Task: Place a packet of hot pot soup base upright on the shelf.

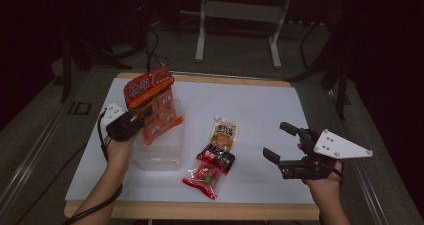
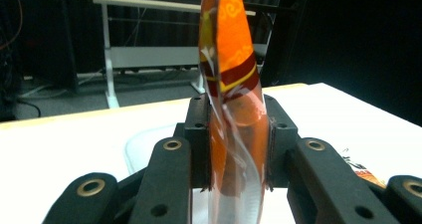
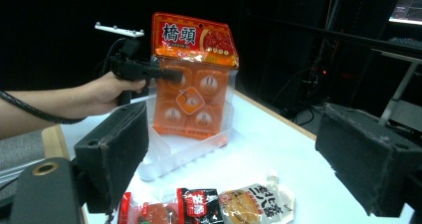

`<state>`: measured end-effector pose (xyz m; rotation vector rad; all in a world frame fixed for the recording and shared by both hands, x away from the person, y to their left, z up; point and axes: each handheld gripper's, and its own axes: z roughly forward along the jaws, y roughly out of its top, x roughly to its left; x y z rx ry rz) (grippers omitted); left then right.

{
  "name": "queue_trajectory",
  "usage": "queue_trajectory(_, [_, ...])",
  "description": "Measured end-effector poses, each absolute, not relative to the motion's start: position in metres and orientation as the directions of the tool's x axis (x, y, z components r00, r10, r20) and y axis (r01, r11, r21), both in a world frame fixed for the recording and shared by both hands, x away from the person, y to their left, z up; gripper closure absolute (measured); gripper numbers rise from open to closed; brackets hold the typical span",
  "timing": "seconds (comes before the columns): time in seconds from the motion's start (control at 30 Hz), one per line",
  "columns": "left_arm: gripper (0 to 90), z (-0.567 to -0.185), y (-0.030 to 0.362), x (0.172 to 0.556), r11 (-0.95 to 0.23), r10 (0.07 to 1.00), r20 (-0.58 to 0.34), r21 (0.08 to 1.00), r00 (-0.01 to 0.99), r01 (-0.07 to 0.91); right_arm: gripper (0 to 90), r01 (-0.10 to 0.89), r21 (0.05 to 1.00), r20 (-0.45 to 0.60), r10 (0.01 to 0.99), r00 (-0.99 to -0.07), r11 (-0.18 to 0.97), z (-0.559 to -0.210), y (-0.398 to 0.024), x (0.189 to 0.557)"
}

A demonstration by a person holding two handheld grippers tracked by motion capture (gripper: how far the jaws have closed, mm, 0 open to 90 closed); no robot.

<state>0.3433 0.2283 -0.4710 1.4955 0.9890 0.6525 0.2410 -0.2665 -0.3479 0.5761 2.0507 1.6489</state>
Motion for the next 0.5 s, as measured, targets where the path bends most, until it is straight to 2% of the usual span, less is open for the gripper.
queue_trajectory(0.3, [70.2, -0.473, 0.234, 0.346, -0.001, 0.858, -0.110, 0.976, 0.502, 0.216, 13.4, 0.055, 0.978, -0.070, 0.571, -0.818, 0.199, -0.351, -0.264, 0.242])
queue_trajectory(0.4, [64.6, -0.473, 0.237, 0.346, 0.006, 0.869, -0.113, 0.976, 0.482, 0.218, 13.4, 0.061, 0.978, -0.065, 0.572, -0.818, 0.199, -0.353, -0.265, 0.243])
queue_trajectory(0.5, [55.4, -0.473, 0.240, 0.347, 0.012, 0.872, -0.122, 0.974, 0.474, 0.228, 13.4, 0.068, 0.978, -0.060, 0.572, -0.818, 0.200, -0.355, -0.265, 0.244])
